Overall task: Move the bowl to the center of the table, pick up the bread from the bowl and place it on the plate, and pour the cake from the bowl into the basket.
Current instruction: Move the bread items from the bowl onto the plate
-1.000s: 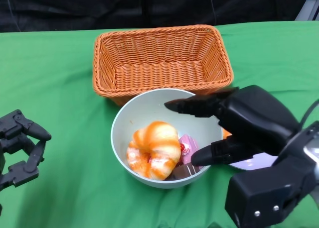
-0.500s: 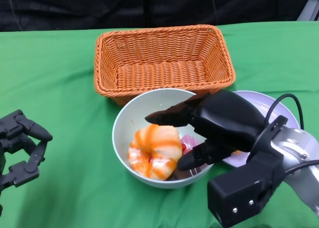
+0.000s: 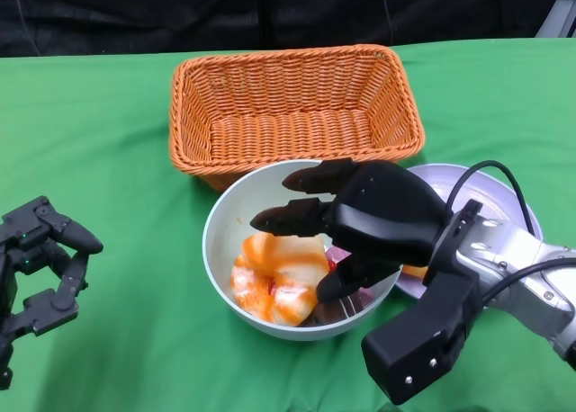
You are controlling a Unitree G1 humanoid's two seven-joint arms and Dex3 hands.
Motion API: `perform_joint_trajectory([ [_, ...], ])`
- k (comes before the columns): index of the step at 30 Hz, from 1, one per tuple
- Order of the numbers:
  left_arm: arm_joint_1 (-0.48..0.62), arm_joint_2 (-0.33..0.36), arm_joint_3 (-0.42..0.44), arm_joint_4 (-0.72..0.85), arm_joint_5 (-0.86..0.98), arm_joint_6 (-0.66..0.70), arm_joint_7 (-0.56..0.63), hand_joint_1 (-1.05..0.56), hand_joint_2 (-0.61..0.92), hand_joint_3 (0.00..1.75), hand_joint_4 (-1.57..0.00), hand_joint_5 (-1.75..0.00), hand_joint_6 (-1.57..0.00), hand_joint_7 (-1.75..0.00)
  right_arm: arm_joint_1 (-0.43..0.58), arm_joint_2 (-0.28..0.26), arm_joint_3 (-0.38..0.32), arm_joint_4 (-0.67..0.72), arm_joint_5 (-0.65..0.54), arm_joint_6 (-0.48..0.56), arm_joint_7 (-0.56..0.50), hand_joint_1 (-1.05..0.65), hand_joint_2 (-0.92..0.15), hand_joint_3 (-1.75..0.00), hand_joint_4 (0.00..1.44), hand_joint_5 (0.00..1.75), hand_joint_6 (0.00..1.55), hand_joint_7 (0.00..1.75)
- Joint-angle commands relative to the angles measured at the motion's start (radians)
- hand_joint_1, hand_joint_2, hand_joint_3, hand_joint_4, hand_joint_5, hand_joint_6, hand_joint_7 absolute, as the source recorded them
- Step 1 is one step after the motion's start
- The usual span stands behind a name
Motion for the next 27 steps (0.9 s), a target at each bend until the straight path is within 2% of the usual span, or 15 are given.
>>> perform_joint_trajectory([
  [1,0.000,0.008,0.004,0.007,0.009,-0.015,0.020,-0.02,0.61,1.03,-0.79,-1.69,-0.76,-1.31,-0.040,-0.002,0.017,0.043,-0.004,-0.029,-0.012,-0.72,-0.85,0.00,0.35,0.00,0.58,0.01],
  [16,-0.002,0.011,0.004,0.018,-0.004,-0.025,0.006,-0.03,0.62,1.03,-0.75,-1.69,-0.78,-1.25,-0.103,-0.007,0.070,0.136,-0.018,-0.110,0.010,-0.72,-0.86,-0.01,0.34,0.01,0.62,0.00],
  [21,0.001,0.010,0.004,0.012,0.007,-0.016,0.018,-0.05,0.60,1.03,-0.77,-1.70,-0.80,-1.24,-0.125,0.036,0.126,0.231,-0.091,-0.113,-0.109,-0.69,-0.84,0.00,0.37,0.01,0.66,0.02],
  [27,0.005,0.008,0.001,0.009,0.005,-0.019,0.015,-0.05,0.61,1.02,-0.76,-1.70,-0.79,-1.25,-0.146,0.050,0.177,0.268,-0.140,-0.078,-0.127,-0.65,-0.86,-0.01,0.37,0.01,0.65,0.00],
])
